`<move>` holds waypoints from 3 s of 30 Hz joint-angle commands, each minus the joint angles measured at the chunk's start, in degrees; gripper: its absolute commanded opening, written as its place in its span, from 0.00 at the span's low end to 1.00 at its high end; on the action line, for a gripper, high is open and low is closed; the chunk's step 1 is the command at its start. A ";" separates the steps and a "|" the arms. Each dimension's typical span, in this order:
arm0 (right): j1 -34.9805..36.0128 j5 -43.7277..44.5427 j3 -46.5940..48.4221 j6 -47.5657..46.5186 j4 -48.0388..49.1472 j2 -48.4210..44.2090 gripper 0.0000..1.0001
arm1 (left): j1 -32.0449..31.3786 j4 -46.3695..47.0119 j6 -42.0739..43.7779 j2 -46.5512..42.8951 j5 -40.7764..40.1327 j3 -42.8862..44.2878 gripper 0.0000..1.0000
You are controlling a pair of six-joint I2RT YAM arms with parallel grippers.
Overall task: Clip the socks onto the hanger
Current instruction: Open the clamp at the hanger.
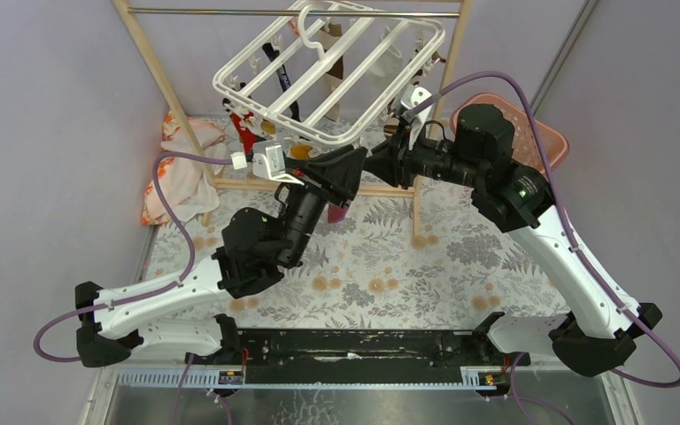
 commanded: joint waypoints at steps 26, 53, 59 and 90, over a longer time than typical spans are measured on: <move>0.23 -2.76 -0.48 -0.18 0.10 -3.94 0.00 | -0.29 -1.03 -1.94 4.05 2.68 5.59 0.30; 0.16 -2.77 -1.44 0.02 0.34 -4.45 0.00 | -0.18 -4.94 -5.82 1.58 7.16 4.03 0.30; 0.20 -3.91 -2.48 0.26 0.57 -4.83 0.00 | -0.18 -5.93 -7.33 0.18 8.15 3.12 0.47; 0.24 -3.68 -6.88 1.50 0.82 -9.87 0.00 | -0.18 -24.08 -16.45 -5.60 8.16 6.21 0.70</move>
